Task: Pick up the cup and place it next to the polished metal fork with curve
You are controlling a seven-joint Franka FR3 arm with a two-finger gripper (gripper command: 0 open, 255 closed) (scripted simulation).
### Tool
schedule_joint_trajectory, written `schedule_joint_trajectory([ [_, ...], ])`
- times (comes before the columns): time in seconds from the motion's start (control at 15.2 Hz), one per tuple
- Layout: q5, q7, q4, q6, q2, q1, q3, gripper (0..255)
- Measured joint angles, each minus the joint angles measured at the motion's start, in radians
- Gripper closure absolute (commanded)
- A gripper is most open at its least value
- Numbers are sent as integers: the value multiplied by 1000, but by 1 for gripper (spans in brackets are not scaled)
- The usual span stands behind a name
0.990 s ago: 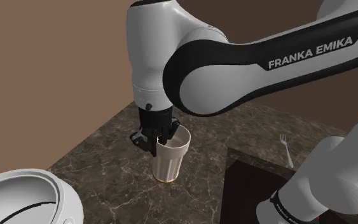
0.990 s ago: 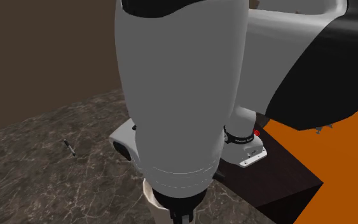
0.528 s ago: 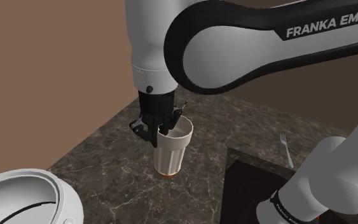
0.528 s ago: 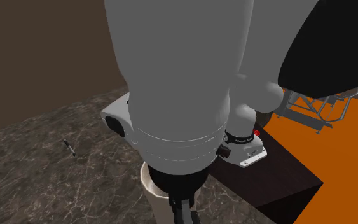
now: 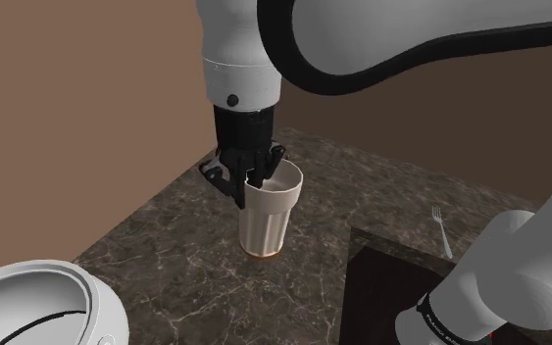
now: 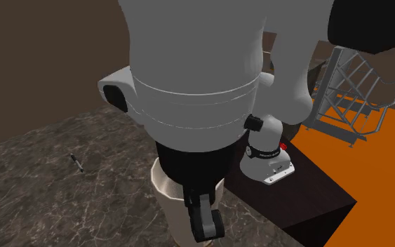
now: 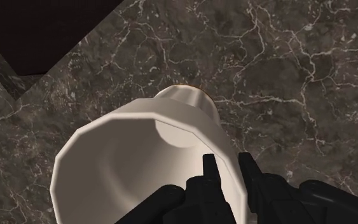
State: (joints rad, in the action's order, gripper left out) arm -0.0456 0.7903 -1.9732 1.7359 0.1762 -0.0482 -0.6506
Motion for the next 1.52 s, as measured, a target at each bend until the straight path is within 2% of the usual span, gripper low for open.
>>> schedule_joint_trajectory([
  [1.19, 16, 3, 265, -246, -24, 7, 4, 255],
  [1.32, 7, -13, 255, -253, -4, 11, 15, 255],
  [1.52, -25, -90, 181, -254, 85, 24, 70, 255],
])
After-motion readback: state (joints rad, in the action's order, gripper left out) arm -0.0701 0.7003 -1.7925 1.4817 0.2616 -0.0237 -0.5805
